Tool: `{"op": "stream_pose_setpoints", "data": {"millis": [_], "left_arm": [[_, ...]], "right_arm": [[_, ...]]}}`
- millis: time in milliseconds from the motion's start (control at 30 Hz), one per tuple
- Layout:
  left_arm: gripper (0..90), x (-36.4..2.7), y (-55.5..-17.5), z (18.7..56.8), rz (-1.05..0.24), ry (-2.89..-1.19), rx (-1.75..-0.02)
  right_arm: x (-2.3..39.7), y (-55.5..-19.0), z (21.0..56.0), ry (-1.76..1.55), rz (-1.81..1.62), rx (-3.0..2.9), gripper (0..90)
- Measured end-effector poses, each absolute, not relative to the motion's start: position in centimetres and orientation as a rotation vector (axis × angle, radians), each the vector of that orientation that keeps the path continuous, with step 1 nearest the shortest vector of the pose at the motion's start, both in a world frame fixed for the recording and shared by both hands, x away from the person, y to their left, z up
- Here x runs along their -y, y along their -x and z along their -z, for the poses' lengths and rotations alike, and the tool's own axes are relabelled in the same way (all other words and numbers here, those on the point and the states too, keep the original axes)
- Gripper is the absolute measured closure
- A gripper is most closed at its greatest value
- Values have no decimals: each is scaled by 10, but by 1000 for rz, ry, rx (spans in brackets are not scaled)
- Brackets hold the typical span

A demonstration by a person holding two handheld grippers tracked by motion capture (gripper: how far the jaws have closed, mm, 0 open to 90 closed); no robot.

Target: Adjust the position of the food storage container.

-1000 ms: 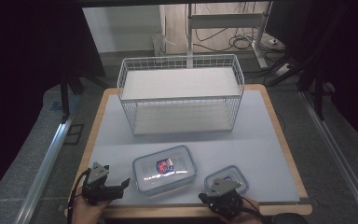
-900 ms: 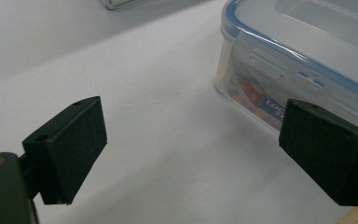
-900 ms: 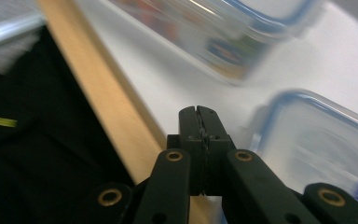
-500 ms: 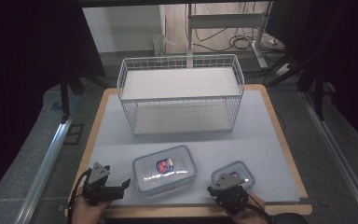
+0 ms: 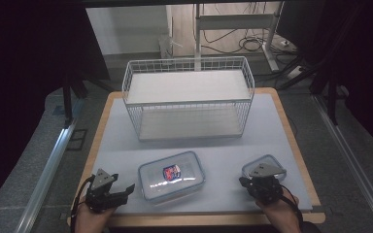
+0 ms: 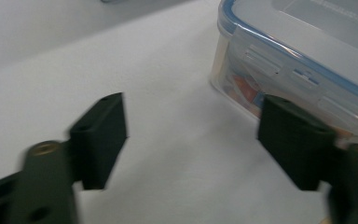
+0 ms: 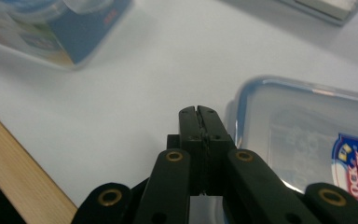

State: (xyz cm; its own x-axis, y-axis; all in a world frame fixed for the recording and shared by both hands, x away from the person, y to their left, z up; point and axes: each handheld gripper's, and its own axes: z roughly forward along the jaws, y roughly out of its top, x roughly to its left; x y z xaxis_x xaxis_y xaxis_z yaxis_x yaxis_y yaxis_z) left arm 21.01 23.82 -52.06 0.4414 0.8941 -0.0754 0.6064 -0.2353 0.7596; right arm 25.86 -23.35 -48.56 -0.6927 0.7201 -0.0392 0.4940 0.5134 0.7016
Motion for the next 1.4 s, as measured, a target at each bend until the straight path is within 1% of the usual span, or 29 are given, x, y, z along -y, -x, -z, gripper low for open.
{"op": "stream_pose_setpoints", "data": {"millis": [33, 67, 100, 133, 167, 200, 267, 300, 367, 400, 600, 733, 833, 867, 1033, 1200, 1400], "left_arm": [[474, -238, -211, 520, -410, -1945, -1250], [552, -238, -211, 520, -410, -1945, -1250], [625, -235, -212, 520, -326, -1939, -1251], [688, -233, -213, 521, -293, -1951, -1241], [728, -233, -213, 521, -293, -1951, -1241], [769, -226, -215, 524, -255, -1983, -1233], [796, -222, -216, 524, -239, -1996, -1230], [832, -219, -218, 524, -227, -2003, -1224], [840, -212, -221, 523, -276, -2036, -1254], [852, -210, -223, 523, -279, -2041, -1256], [876, -198, -246, 525, -254, -2055, -1258], [878, -184, -263, 521, -237, -2075, -1221], [877, -167, -280, 519, -254, -2115, -1198], [877, -167, -280, 519, -254, -2115, -1198], [876, -155, -303, 521, -256, -2121, -1190], [860, -156, -303, 521, -256, -2103, -1192], [804, -166, -298, 513, -242, -2051, -1181]], "right_arm": [[230, -258, 484, -997, -994, -2441, 870], [230, -258, 484, -997, -994, -2441, 870], [224, -259, 484, -973, -1010, -2454, 857], [221, -259, 484, -965, -1015, -2459, 847], [221, -259, 484, -965, -1015, -2459, 847], [213, -262, 485, -961, -1051, -2477, 840], [210, -263, 485, -958, -1057, -2478, 840], [202, -265, 487, -948, -1058, -2495, 850], [197, -266, 488, -944, -1059, -2503, 858], [194, -267, 489, -943, -1061, -2508, 863], [182, -276, 489, -946, -1067, -2512, 873], [183, -277, 489, -976, -1055, -2498, 872], [188, -278, 491, -1010, -1035, -2485, 872], [189, -278, 491, -1017, -1024, -2474, 872], [196, -280, 491, -1061, -1021, -2462, 871], [198, -280, 491, -1058, -1018, -2466, 871], [198, -280, 491, -1052, -1019, -2466, 864]]}}
